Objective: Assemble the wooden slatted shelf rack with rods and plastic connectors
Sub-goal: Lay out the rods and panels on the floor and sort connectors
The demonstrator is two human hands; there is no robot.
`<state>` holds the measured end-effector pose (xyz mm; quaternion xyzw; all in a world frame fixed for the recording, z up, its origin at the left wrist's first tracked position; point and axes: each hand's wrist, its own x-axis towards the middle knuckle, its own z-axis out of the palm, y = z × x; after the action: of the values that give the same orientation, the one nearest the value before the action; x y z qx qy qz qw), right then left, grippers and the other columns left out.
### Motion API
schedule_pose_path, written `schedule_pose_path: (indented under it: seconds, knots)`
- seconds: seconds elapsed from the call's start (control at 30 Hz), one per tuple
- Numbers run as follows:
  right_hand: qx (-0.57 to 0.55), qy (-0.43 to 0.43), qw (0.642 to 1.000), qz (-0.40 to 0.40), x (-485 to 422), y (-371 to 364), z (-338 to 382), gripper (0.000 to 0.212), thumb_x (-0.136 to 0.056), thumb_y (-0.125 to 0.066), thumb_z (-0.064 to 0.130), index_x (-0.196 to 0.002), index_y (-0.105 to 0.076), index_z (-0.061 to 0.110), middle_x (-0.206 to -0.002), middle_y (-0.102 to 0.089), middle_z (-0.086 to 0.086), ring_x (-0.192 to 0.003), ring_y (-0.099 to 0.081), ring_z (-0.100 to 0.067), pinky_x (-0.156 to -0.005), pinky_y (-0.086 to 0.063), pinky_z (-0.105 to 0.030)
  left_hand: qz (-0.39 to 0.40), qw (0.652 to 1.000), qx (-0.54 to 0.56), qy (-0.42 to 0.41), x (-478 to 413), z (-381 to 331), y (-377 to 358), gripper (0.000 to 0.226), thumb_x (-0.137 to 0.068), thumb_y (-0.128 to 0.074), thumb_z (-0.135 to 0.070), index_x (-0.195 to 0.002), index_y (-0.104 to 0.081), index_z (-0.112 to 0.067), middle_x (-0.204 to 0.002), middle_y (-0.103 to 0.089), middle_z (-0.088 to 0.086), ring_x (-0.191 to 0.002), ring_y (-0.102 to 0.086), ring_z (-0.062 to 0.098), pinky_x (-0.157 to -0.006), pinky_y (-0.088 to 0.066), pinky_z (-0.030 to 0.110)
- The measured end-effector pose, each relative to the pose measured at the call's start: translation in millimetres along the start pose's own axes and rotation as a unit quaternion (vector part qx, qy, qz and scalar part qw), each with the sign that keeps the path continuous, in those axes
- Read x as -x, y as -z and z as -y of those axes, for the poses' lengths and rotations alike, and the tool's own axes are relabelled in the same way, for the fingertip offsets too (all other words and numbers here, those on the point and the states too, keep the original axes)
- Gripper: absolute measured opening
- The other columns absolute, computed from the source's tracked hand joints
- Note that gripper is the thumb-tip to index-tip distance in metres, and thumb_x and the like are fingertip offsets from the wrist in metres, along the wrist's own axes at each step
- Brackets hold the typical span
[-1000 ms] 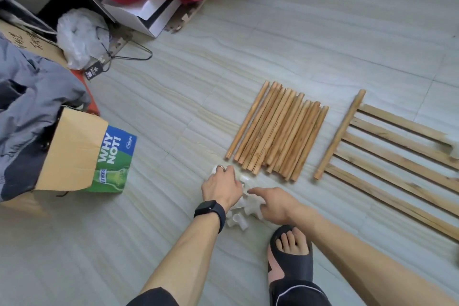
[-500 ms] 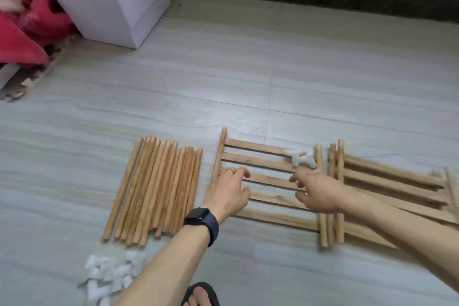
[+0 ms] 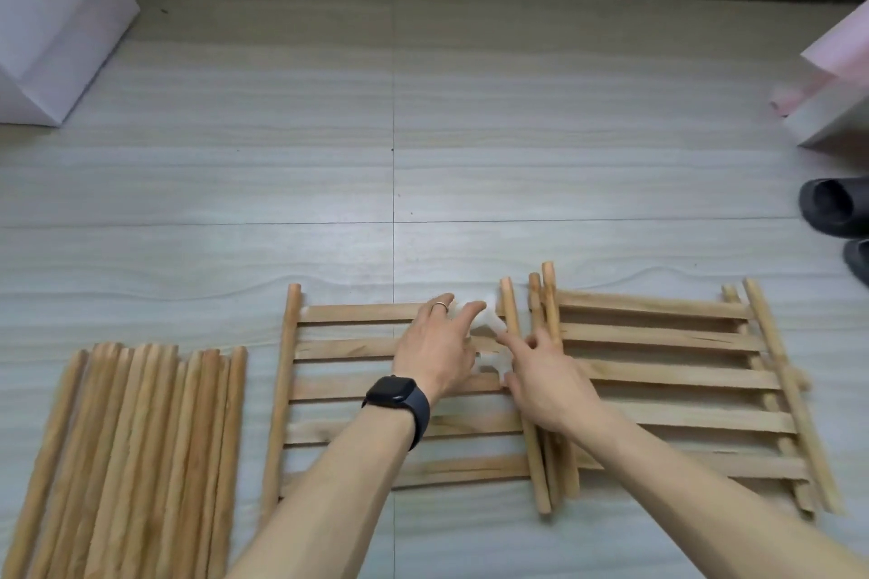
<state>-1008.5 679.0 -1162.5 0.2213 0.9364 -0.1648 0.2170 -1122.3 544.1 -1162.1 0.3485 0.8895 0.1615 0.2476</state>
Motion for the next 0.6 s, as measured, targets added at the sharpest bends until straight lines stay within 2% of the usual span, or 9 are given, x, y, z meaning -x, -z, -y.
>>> schedule_pose_path:
  seconds: [0.1, 0.2, 0.37, 0.47, 0.6]
  knots:
    - [-0.006, -0.007, 1.000, -0.007, -2, -5, -8, 0.042, -0.105, -0.044, 0.029, -0.146, -0.041, 0.022, -0.127, -0.049, -0.010, -0.102, -0.062, -0.036, -0.080, -0.049, -0.040, 0.001, 0.999, -0.035, -0.012, -16, -5, -13, 0.064, -0.099, -0.050, -0.017, -0.151, -0.029, -0.046, -0.159, -0.030, 0.010, -0.147, -0.023, 0.027, -0.104, -0.042, 0.039]
    - [-0.013, 0.003, 1.000, -0.008, -2, -9, -12, 0.040, -0.106, -0.043, 0.034, -0.143, -0.044, 0.020, -0.126, -0.054, -0.009, -0.108, -0.060, -0.035, -0.082, -0.048, -0.040, -0.010, 0.996, -0.089, -0.029, -28, -8, -23, 0.063, -0.100, -0.051, -0.014, -0.149, -0.032, -0.048, -0.152, -0.039, 0.009, -0.136, -0.034, 0.030, -0.090, -0.049, 0.037]
    - [-0.030, 0.014, 0.999, -0.003, -3, -9, -15, 0.038, -0.106, -0.043, 0.035, -0.141, -0.046, 0.019, -0.127, -0.055, -0.008, -0.110, -0.060, -0.035, -0.087, -0.051, -0.042, -0.015, 0.993, -0.120, -0.017, -49, -13, -26, 0.040, -0.105, -0.044, -0.020, -0.137, -0.047, -0.043, -0.131, -0.048, 0.009, -0.123, -0.043, 0.030, -0.071, -0.043, 0.035]
    - [-0.036, 0.021, 0.999, -0.018, -1, -12, -17, 0.036, -0.106, -0.044, 0.035, -0.139, -0.047, 0.020, -0.125, -0.056, -0.008, -0.106, -0.061, -0.035, -0.084, -0.050, -0.041, -0.007, 0.997, -0.081, -0.012, -51, -11, -23, 0.041, -0.102, -0.047, -0.020, -0.137, -0.052, -0.041, -0.124, -0.052, 0.008, -0.121, -0.045, 0.029, -0.079, -0.047, 0.038]
    - [-0.055, 0.029, 0.998, -0.019, 4, -14, -18, 0.034, -0.105, -0.048, 0.036, -0.134, -0.049, 0.019, -0.120, -0.058, -0.006, -0.103, -0.061, -0.032, -0.084, -0.051, -0.041, -0.046, 0.995, 0.076, 0.040, -41, 4, -4, 0.035, -0.097, -0.059, -0.040, -0.132, -0.059, -0.044, -0.108, -0.060, 0.002, -0.109, -0.058, 0.023, -0.087, -0.047, 0.032]
